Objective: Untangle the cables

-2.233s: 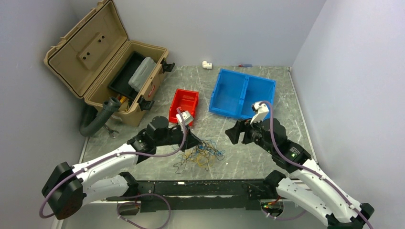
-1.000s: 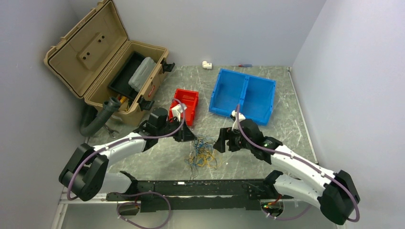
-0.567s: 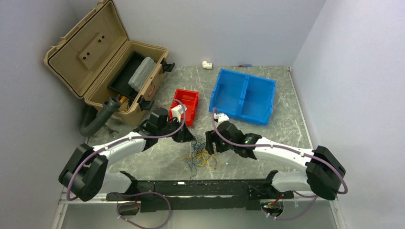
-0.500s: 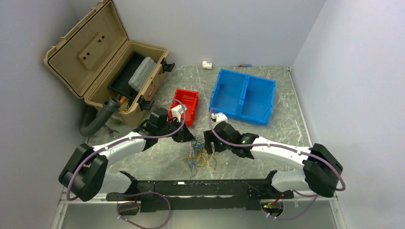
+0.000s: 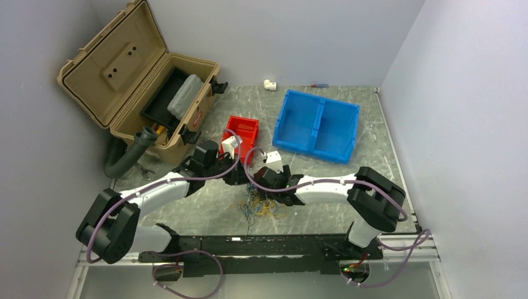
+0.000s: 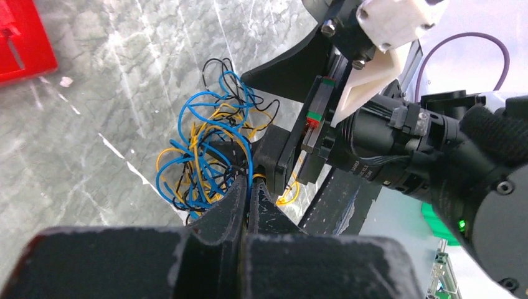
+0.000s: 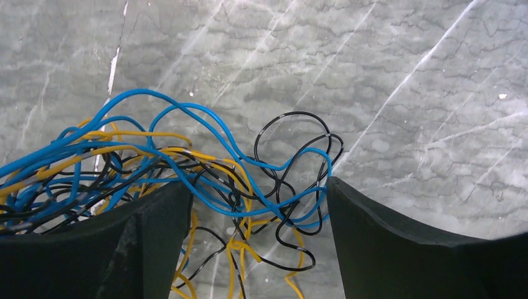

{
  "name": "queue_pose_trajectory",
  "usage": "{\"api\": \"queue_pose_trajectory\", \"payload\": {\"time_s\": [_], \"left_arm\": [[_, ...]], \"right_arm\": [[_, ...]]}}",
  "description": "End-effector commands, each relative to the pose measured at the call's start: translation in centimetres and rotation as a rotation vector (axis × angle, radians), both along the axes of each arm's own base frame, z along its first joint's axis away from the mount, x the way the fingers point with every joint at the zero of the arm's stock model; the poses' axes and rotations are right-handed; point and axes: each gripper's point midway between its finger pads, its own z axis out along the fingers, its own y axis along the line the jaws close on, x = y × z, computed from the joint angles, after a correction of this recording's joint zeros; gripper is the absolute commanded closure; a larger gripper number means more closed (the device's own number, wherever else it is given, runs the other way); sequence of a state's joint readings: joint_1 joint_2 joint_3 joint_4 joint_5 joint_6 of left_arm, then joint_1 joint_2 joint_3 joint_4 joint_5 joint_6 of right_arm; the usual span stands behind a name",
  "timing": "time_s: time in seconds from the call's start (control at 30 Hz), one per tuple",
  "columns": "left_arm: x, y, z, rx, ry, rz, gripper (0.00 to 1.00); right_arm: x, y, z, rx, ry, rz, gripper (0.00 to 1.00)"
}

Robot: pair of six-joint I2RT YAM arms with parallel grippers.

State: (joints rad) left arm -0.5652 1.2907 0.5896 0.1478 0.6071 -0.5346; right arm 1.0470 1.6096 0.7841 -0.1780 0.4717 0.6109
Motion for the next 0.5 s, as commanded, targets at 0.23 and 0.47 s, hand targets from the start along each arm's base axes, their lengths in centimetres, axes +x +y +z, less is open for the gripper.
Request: {"api": "queue_pose_trajectory", "payload": {"time_s": [0.23, 0.47], "left_arm": [[3.2, 7.1, 3.2, 0.063, -0.13, 0.244, 1.0], [3.7, 11.1, 3.0, 0.068, -0.152, 0.467, 1.0]], "right_arm": [[-3.2, -9.2, -1.7, -0.133, 0.037, -0.284, 0.15], [-2.4, -14.3, 1.8, -0.028, -0.039, -0.56, 0.16]]}}
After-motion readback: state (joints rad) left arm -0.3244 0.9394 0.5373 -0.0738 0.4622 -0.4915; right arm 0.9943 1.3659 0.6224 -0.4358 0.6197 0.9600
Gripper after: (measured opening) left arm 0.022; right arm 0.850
